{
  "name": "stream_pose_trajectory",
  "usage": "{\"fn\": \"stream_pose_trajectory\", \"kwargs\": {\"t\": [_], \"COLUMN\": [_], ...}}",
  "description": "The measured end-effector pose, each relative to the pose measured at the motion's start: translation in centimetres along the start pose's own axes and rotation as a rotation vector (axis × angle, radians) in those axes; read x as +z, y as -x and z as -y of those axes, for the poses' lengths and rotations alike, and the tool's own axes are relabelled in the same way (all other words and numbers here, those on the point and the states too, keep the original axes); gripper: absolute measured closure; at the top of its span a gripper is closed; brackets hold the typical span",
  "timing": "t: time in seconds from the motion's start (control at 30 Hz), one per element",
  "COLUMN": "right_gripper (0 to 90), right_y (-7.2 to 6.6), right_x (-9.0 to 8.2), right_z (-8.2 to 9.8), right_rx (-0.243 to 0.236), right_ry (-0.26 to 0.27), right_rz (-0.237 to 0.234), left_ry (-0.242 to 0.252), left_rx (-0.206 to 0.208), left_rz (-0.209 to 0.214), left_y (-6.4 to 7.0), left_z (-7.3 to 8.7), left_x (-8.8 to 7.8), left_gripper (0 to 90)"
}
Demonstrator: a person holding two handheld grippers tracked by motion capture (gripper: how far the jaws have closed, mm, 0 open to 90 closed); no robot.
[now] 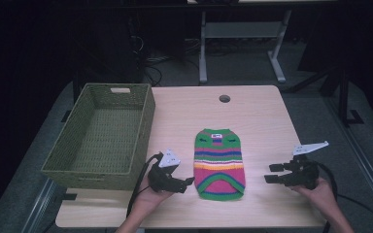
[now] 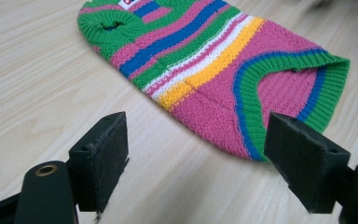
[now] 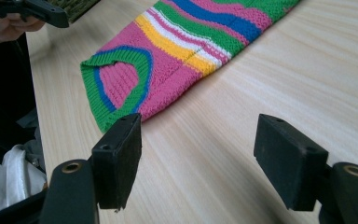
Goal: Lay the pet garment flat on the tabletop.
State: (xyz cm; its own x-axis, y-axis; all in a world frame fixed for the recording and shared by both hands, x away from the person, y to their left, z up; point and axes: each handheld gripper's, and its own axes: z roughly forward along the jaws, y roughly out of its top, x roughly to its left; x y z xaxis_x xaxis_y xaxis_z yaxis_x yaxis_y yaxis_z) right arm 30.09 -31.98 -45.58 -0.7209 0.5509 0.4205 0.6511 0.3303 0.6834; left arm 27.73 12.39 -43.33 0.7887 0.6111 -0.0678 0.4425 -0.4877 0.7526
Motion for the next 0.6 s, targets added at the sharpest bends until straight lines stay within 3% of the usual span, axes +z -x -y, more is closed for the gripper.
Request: {"fn": "stream_pose_trajectory", "kwargs": {"t": [0.4,0.6], "right_gripper": [30.7,30.0], "right_y": [-0.1,-0.9], "right_x": [-1.3,-1.9], "right_z": [2.3,3.2], "right_rx": [0.040,0.034], "right_ry": [0.041,0.048], "right_rz": [0.013,0.026], "left_ry": [0.013,0.031], "left_rx": [-0.014,-0.015], "left_rz": [-0.011,-0.017], "left_y": [0.3,0.8], "left_z": [1.3,1.7], "left_x": [-1.0,-1.9], "left_gripper": [21.4,21.4]}}
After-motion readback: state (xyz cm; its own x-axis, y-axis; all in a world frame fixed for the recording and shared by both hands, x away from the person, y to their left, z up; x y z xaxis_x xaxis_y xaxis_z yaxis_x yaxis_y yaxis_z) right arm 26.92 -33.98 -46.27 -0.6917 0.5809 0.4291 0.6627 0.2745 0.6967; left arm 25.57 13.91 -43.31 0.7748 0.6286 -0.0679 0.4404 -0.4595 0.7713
